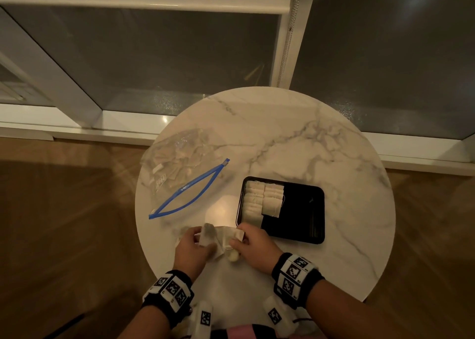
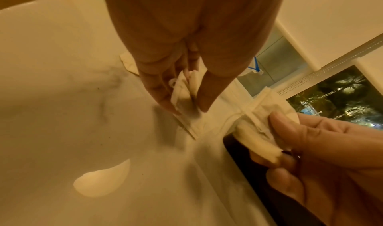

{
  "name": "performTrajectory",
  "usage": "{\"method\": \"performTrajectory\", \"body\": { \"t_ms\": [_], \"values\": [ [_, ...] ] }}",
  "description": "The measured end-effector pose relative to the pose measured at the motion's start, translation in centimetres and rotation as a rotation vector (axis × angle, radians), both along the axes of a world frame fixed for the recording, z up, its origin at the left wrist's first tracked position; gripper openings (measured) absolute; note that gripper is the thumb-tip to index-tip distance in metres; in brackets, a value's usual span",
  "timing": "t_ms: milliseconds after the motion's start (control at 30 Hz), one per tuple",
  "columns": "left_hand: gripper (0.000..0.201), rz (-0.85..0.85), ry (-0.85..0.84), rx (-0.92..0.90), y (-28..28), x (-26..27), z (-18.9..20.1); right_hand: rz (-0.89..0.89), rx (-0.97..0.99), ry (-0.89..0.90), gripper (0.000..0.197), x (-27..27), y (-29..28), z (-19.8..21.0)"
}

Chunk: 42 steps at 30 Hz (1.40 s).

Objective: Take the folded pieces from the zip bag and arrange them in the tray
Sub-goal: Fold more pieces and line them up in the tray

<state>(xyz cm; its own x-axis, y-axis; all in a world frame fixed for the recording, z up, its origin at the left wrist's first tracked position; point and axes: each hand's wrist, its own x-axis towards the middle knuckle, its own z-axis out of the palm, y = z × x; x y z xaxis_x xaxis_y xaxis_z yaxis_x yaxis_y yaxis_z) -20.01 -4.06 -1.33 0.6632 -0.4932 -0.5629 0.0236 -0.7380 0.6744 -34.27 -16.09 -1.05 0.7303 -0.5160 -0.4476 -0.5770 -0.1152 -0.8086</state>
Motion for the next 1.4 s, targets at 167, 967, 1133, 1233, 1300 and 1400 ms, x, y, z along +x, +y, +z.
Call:
{"method": "performTrajectory", "body": {
  "t_ms": [167, 967, 1133, 1233, 1300, 1400],
  "values": [
    [0.068, 0.028, 0.000, -0.024, 1.3, 0.1, -0.1, -0.018, 0.005, 0.016, 0.021, 0.2, 0.5, -0.1],
    [0.011, -0.292, 0.002, -0.420, -3.0, -5.2, 3.7, -0.173, 0.005, -0.204, 0.044, -3.3, -3.7, 4.5],
    [0.012, 0.042, 0.379, -0.413, -3.5, -6.5, 3.6, -0.349, 0.161, -0.235, 0.037, -4.6, -3.5, 2.8],
    [0.016, 0.197, 0.626, -0.354, -3.7, -7.1, 3.5, -0.391, 0.236, -0.204, 0.021, -5.5, -2.6, 1.8],
    [0.018, 0.184, 0.629, -0.334, -3.9, -7.3, 3.1, -0.424, 0.306, -0.213, 0.012, -5.8, -2.0, 1.7],
    [0.013, 0.123, 0.505, -0.325, -4.0, -7.6, 2.5, -0.496, 0.333, -0.216, 0.008, -5.8, -2.0, 1.9]
  ]
}}
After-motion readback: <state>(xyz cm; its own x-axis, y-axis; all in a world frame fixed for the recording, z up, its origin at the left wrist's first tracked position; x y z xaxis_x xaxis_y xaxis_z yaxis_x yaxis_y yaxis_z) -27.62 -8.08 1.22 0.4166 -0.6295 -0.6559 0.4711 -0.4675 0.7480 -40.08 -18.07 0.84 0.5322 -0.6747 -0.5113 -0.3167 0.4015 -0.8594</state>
